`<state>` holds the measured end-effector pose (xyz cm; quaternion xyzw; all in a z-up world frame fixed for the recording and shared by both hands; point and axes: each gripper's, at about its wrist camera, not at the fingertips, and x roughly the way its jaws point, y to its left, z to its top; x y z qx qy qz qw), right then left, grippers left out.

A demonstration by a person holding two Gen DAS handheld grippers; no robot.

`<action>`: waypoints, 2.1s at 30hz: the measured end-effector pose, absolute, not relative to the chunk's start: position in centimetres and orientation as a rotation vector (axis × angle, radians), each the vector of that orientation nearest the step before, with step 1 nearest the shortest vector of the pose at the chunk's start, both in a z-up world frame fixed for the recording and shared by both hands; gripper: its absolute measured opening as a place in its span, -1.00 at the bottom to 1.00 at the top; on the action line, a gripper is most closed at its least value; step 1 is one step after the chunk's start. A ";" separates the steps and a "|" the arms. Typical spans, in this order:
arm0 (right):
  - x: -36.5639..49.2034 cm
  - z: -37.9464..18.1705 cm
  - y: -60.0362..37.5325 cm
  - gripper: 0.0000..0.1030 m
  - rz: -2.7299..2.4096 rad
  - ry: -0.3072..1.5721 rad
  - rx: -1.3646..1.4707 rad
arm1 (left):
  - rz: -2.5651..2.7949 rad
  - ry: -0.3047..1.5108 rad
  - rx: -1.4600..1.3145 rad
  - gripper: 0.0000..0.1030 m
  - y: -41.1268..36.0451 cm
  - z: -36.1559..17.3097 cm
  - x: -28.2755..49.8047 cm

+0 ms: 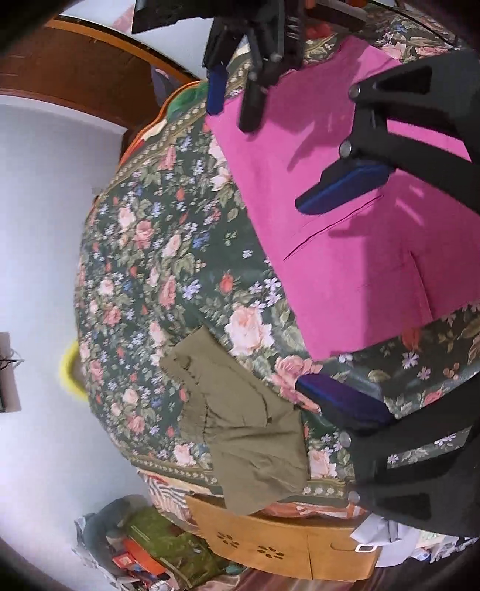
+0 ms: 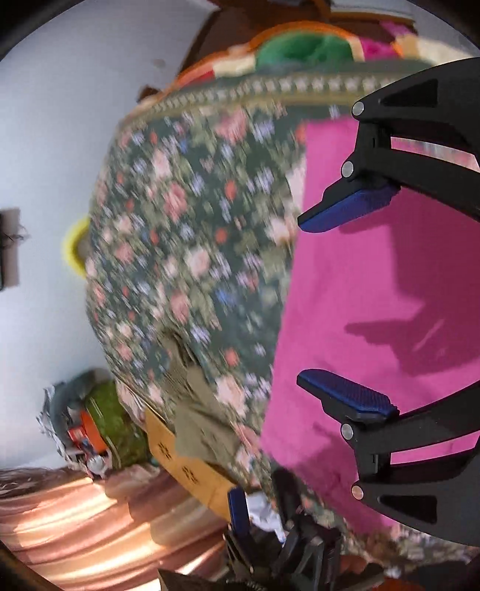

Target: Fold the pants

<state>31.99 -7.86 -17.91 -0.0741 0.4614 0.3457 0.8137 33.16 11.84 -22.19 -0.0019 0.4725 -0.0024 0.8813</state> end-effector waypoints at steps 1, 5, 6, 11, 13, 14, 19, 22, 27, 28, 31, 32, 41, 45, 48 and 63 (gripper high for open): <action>31.9 -18.5 -7.2 0.42 0.751 1.013 -0.153 | -0.005 0.999 -0.006 0.73 11.8 -22.6 33.3; 31.6 -20.9 -5.8 0.42 0.780 1.114 -0.145 | -0.009 1.066 -0.033 0.72 12.1 -24.5 33.8; 31.6 -21.4 -5.5 0.42 0.784 1.138 -0.144 | -0.012 1.083 -0.043 0.73 12.2 -25.0 33.9; 31.2 -23.9 -4.5 0.42 0.804 1.236 -0.168 | -0.026 1.154 -0.039 0.73 12.1 -27.2 34.0; 30.9 -24.7 -4.4 0.45 0.811 1.262 -0.189 | -0.033 1.184 -0.012 0.73 11.8 -28.1 34.0; 30.7 -24.8 -4.5 0.46 0.812 1.262 -0.189 | -0.034 1.194 0.003 0.73 11.6 -28.5 33.9; 29.8 -24.7 -5.7 0.51 0.813 1.261 -0.207 | -0.029 1.179 0.017 0.79 11.8 -28.7 32.8; 29.0 -24.4 -6.7 0.51 0.803 1.260 -0.218 | -0.029 1.182 -0.010 0.79 12.2 -28.5 32.2; 27.7 -23.8 -8.7 0.52 0.778 1.251 -0.231 | -0.007 1.172 -0.014 0.80 12.5 -27.9 30.5; 27.4 -23.6 -9.2 0.53 0.772 1.250 -0.230 | 0.000 1.168 -0.010 0.80 12.5 -27.7 30.2; 26.8 -23.3 -10.2 0.54 0.754 1.247 -0.224 | 0.018 1.160 -0.007 0.80 12.7 -27.1 29.0; 26.4 -23.1 -10.8 0.54 0.747 1.246 -0.217 | 0.023 1.159 -0.005 0.80 12.7 -27.0 28.8; 23.8 -22.3 -13.9 0.54 0.672 1.218 -0.172 | 0.062 1.125 0.005 0.80 12.7 -25.6 25.1; 22.6 -22.2 -15.2 0.54 0.651 1.209 -0.133 | 0.102 1.103 0.024 0.80 12.8 -25.3 23.4; 21.7 -21.9 -15.9 0.56 0.637 1.192 -0.131 | 0.111 1.098 -0.002 0.80 13.4 -25.1 22.3; 19.5 -19.9 -16.3 0.57 0.572 1.109 -0.242 | 0.156 1.094 -0.038 0.83 14.0 -23.6 19.7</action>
